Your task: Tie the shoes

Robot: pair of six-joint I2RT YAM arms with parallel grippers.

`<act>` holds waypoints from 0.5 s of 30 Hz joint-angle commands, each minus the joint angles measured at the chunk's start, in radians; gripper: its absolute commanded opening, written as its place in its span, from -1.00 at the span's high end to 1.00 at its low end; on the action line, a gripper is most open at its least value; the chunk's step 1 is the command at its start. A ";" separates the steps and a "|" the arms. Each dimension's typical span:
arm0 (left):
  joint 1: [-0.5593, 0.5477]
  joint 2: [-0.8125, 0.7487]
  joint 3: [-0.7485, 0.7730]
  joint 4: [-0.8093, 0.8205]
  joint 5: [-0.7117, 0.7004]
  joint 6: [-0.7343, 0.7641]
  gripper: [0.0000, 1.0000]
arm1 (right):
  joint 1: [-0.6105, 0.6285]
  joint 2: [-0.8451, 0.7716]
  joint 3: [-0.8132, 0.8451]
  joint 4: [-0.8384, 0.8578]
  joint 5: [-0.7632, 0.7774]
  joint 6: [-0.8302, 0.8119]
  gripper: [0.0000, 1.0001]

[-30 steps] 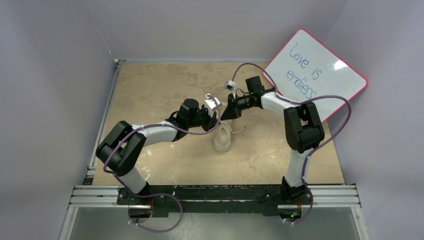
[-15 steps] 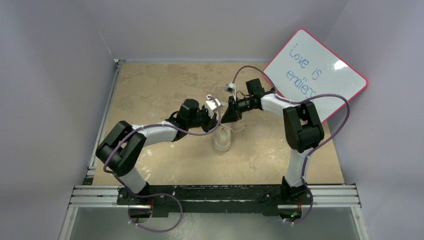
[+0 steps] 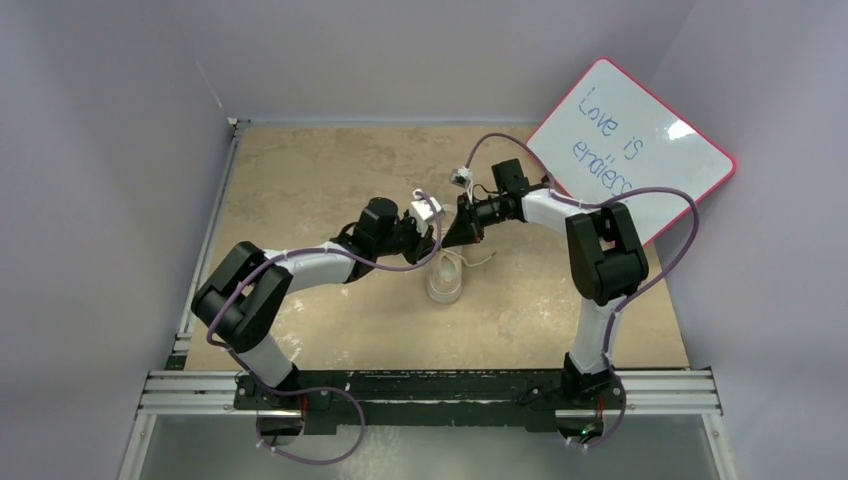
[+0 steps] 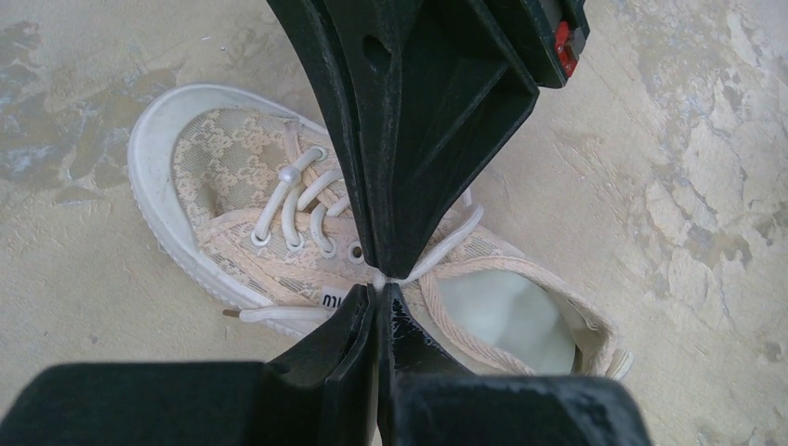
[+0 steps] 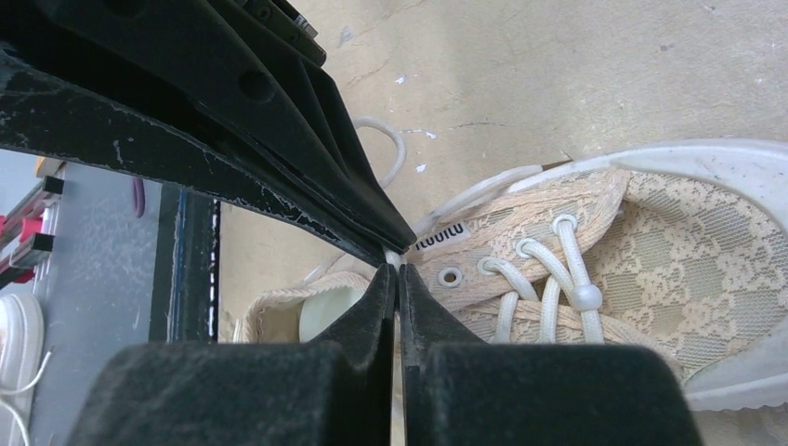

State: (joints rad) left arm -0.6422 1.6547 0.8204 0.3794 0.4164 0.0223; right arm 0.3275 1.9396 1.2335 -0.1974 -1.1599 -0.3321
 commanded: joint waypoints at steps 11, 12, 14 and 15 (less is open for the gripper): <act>0.006 0.015 0.006 0.134 -0.041 -0.103 0.95 | -0.009 -0.092 0.004 0.031 -0.078 0.082 1.00; 0.006 0.018 0.004 0.159 -0.056 -0.120 0.98 | -0.009 -0.096 0.002 0.033 -0.074 0.084 1.00; 0.006 0.029 -0.007 0.216 -0.065 -0.156 1.00 | -0.008 -0.106 -0.011 0.045 -0.086 0.109 1.00; 0.006 0.037 -0.009 0.239 -0.067 -0.171 1.00 | -0.008 -0.110 -0.020 0.067 -0.086 0.133 1.00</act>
State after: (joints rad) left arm -0.6422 1.6691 0.8196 0.4511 0.3923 -0.0669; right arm 0.3172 1.9034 1.2320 -0.1802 -1.1706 -0.2657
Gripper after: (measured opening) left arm 0.014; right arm 0.007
